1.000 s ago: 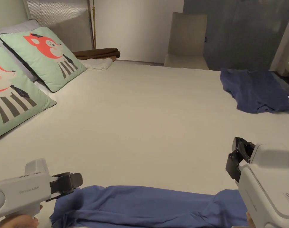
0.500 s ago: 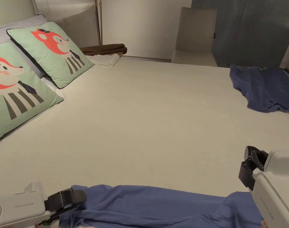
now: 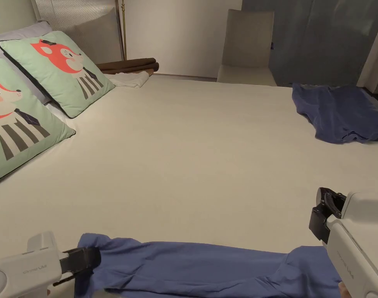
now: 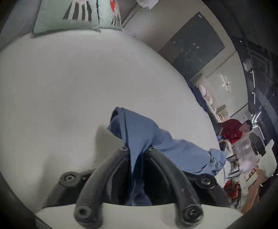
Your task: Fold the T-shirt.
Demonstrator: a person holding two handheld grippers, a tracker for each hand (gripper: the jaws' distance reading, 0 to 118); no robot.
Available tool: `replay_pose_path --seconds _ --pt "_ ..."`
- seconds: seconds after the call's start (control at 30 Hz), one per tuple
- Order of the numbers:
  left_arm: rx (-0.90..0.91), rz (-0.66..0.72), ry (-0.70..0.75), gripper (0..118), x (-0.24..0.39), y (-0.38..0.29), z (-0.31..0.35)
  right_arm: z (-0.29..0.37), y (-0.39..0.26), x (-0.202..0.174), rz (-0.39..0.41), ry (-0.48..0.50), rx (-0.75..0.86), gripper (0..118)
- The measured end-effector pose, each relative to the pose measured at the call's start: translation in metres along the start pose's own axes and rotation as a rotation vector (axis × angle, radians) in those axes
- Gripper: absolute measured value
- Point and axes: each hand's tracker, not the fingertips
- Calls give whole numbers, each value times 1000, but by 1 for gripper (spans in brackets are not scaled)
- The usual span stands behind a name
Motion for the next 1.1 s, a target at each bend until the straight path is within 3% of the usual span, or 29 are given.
replay_pose_path --seconds 0.1,0.27,0.43,0.7,1.0,1.03,1.1 --pt "25 -14 11 8 -19 20 15 1 2 1 -1 3 6 0" --pt "93 -44 159 8 -26 37 47 5 3 2 -10 8 18 0" --pt "63 -82 125 8 10 29 42 5 2 2 -11 15 14 0" --pt "-80 -220 -48 8 110 -1 -24 15 -2 8 -20 6 17 0" --pt "-215 -290 -61 9 174 -44 -111 26 -4 27 -22 -32 20 0" --pt "-236 -294 -38 13 176 -48 -118 27 -4 29 -22 -37 20 0" --pt "-254 -317 -18 40 177 -54 -126 29 -5 33 -19 -45 22 0"
